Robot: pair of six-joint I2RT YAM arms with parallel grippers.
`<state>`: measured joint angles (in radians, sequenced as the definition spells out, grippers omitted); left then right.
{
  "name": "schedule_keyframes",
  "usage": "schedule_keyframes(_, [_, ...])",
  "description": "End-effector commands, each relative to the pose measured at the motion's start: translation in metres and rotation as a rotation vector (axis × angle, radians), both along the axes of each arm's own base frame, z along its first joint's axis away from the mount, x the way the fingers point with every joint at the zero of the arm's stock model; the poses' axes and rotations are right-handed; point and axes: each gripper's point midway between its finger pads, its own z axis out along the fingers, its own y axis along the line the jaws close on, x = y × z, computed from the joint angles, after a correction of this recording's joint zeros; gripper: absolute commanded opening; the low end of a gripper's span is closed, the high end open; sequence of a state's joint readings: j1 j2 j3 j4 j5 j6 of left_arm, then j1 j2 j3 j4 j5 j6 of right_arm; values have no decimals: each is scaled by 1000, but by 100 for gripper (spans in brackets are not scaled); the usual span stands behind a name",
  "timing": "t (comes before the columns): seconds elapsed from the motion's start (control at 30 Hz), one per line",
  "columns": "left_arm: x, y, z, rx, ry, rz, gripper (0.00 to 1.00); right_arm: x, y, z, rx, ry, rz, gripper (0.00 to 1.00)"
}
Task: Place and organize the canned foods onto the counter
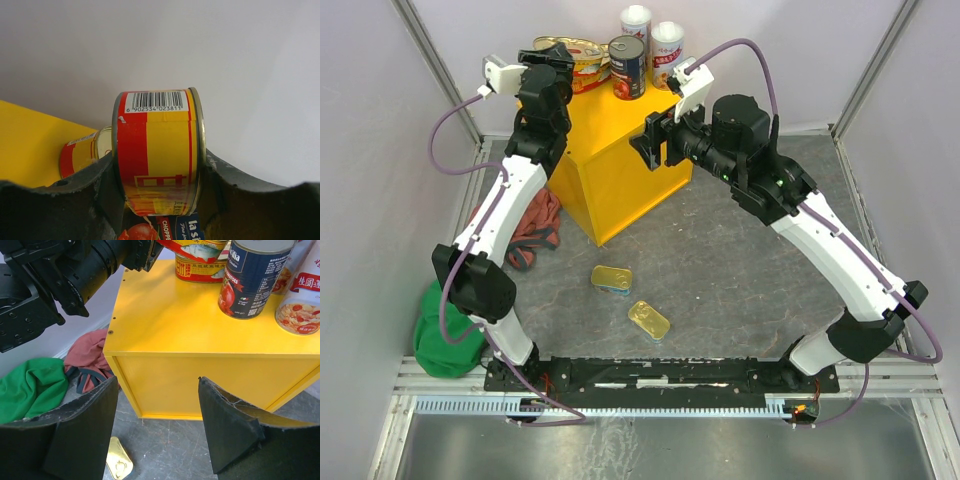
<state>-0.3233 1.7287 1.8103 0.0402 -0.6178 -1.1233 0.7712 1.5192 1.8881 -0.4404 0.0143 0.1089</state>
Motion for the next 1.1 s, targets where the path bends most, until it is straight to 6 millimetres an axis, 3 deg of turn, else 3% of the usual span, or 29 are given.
schedule_keyframes(0.0, [-16, 6, 15, 32, -8, 15, 57, -4, -5, 26, 65, -55, 6, 73])
schedule_keyframes(0.57, [-6, 9, -4, -11, 21, 18, 58, 2, -6, 24, 65, -50, -4, 73])
schedule_keyframes(1.07, [10, 7, -4, -95, -26, -30, 60, 6, -5, 23, 61, -48, -7, 73])
